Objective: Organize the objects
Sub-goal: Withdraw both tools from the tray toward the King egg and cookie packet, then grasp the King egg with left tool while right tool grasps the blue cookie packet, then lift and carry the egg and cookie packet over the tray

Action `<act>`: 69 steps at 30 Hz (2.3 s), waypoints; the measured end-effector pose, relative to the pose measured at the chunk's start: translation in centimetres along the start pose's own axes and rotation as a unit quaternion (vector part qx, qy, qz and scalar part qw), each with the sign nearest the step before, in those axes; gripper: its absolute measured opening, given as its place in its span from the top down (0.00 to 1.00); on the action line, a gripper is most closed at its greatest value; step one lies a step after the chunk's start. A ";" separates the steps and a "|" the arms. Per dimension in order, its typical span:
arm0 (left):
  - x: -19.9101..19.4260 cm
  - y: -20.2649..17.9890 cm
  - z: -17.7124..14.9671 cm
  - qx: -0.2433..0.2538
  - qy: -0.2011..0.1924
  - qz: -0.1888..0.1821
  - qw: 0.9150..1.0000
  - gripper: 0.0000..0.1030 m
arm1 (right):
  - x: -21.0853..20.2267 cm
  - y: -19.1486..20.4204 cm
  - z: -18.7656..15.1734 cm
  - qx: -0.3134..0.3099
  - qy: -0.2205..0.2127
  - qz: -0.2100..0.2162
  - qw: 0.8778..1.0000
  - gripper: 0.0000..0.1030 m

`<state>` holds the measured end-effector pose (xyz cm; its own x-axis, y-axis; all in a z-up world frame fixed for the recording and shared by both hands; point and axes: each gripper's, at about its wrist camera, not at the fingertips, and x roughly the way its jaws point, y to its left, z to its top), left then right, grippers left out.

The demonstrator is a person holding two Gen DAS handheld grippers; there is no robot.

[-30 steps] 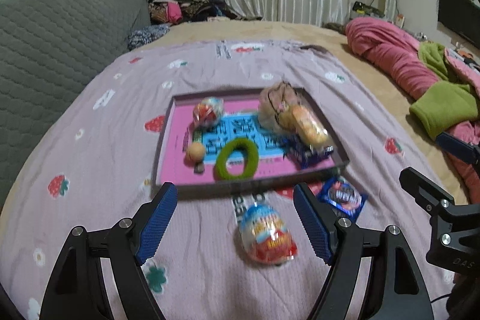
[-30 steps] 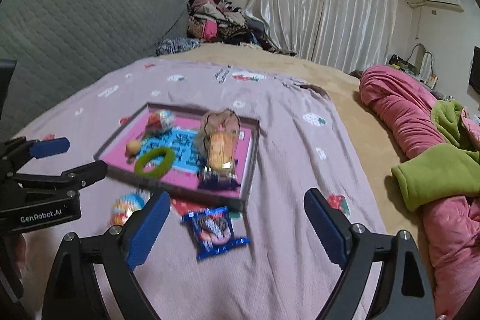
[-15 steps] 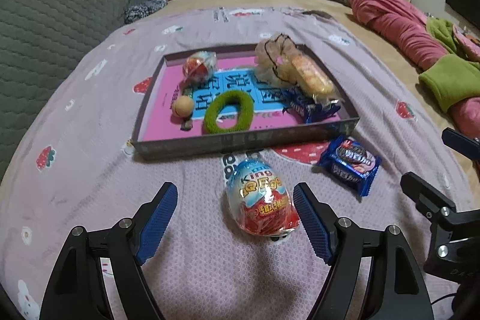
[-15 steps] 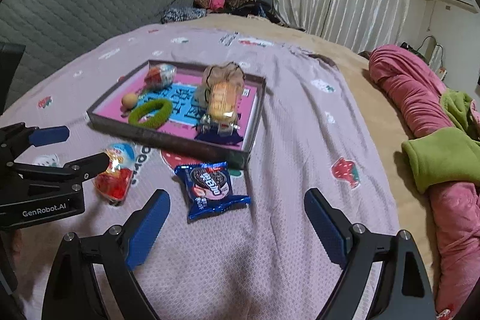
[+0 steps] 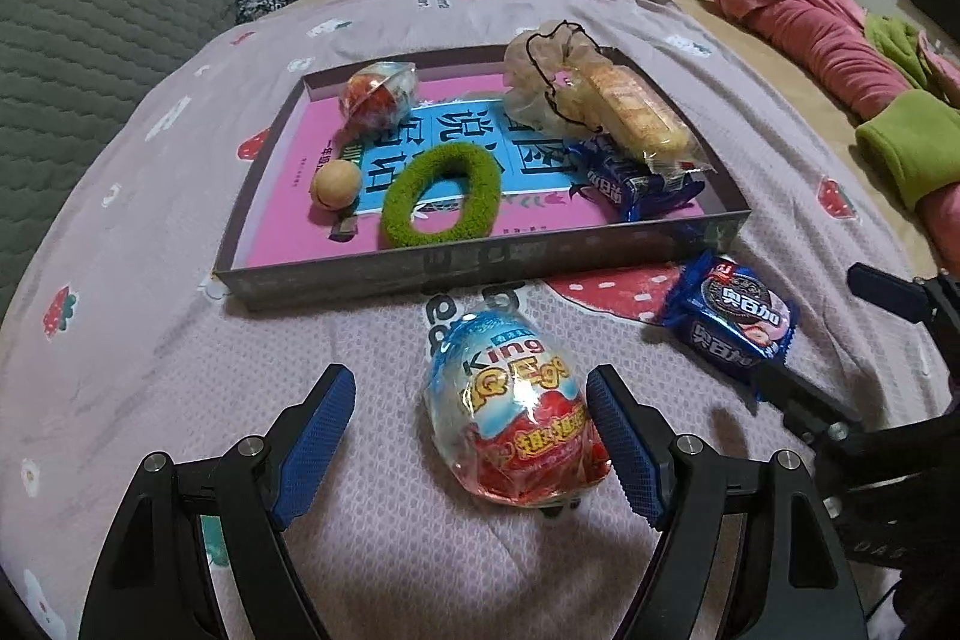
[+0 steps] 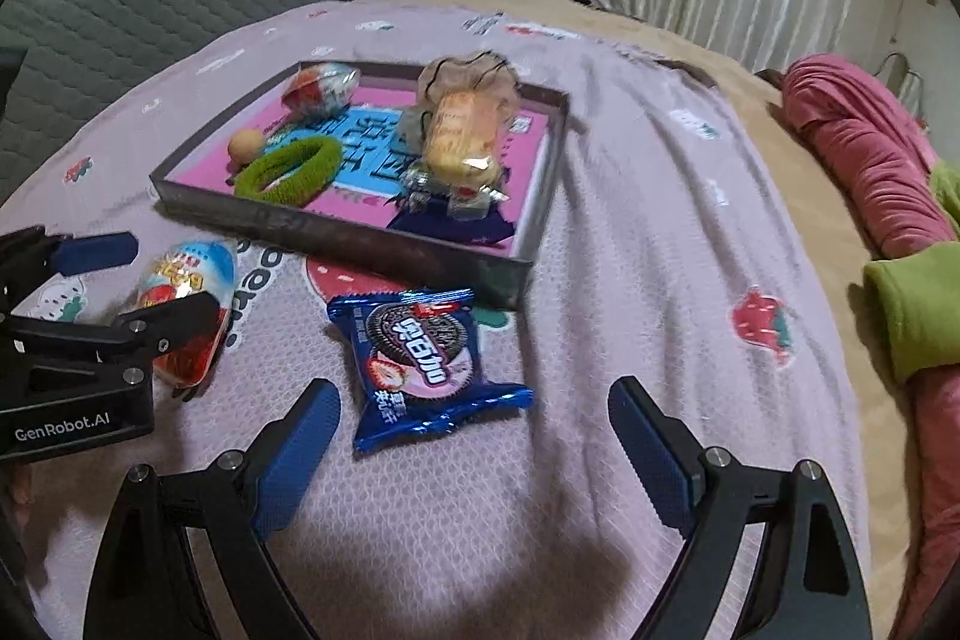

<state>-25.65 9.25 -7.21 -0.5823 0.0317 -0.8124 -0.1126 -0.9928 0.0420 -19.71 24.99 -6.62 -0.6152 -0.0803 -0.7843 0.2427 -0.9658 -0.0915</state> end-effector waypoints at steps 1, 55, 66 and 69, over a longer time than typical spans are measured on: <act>0.3 -0.1 0.1 0.002 0.002 0.000 1.000 0.22 | 0.4 0.1 0.0 -0.002 0.004 -0.001 1.000 0.12; -9.4 4.3 3.6 0.004 -0.077 0.013 0.997 0.45 | -10.1 3.9 6.6 0.011 -0.106 0.022 0.994 0.49; -10.7 8.4 9.3 0.002 -0.118 0.038 0.992 0.45 | -11.2 5.4 12.8 0.008 -0.152 0.024 0.988 0.49; -10.0 9.4 10.6 -0.003 -0.123 0.040 0.992 0.45 | -10.5 5.7 13.9 0.009 -0.156 0.024 0.987 0.49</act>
<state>-29.40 0.79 7.46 -0.7681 -0.0211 -0.6400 -0.0536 -0.9938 0.0971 -22.30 16.87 9.59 -0.8054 -0.1946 -0.5599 0.2654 -0.9630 -0.0470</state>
